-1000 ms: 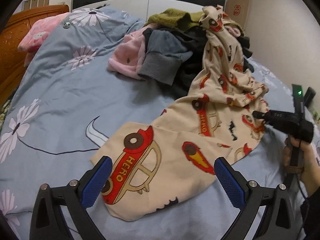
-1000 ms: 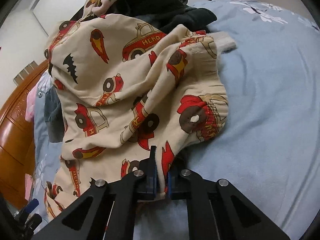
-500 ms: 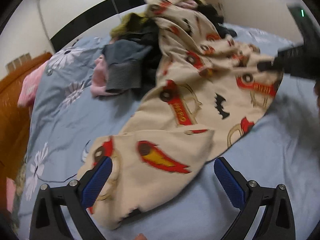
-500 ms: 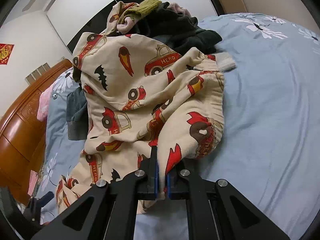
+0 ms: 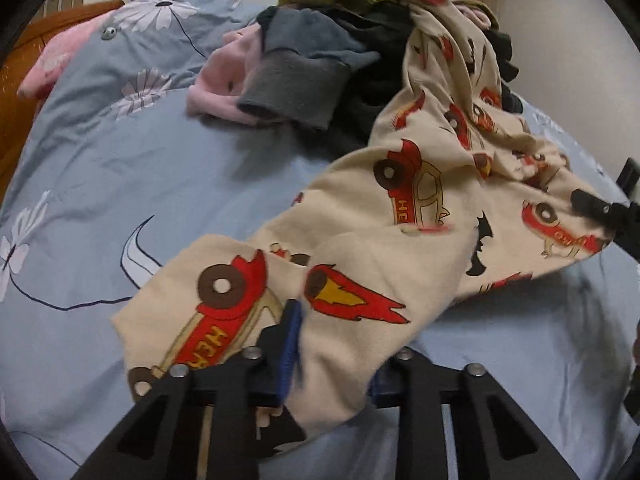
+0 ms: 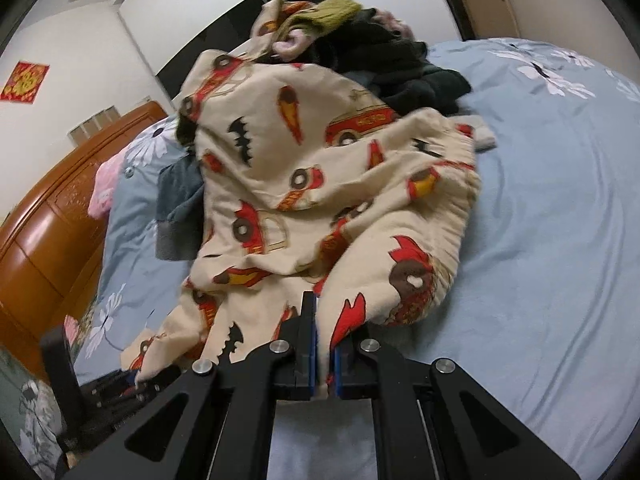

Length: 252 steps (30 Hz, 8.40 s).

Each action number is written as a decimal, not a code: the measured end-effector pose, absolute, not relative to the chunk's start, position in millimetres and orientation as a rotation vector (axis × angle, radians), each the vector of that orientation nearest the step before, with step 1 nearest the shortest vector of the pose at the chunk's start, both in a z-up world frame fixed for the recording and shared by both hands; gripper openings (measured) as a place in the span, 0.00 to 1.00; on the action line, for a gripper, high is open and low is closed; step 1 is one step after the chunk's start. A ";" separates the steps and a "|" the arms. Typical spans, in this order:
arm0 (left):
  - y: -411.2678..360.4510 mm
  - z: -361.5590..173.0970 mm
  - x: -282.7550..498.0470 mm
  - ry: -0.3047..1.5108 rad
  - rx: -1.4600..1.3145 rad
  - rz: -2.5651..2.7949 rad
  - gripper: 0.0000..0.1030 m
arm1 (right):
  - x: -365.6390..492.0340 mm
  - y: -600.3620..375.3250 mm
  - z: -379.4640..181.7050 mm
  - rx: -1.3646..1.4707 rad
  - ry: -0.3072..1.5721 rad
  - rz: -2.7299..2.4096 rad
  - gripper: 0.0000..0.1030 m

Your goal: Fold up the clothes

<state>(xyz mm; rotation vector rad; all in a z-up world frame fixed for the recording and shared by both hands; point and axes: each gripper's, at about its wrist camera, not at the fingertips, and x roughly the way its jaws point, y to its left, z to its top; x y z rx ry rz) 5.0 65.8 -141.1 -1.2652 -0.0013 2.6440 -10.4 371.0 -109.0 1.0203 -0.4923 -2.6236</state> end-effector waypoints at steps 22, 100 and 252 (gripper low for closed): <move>-38.5 -92.9 32.5 -0.107 -1.184 2.766 0.02 | 44.1 374.7 -81.9 0.986 -0.490 -2.679 0.06; -233.8 -63.7 194.2 0.077 -1.096 3.150 0.75 | 217.5 292.3 -70.5 1.115 -0.014 -2.738 0.33; -167.1 -125.3 94.8 0.054 -1.518 2.727 0.07 | 114.5 286.0 -89.7 0.958 -0.263 -2.688 0.50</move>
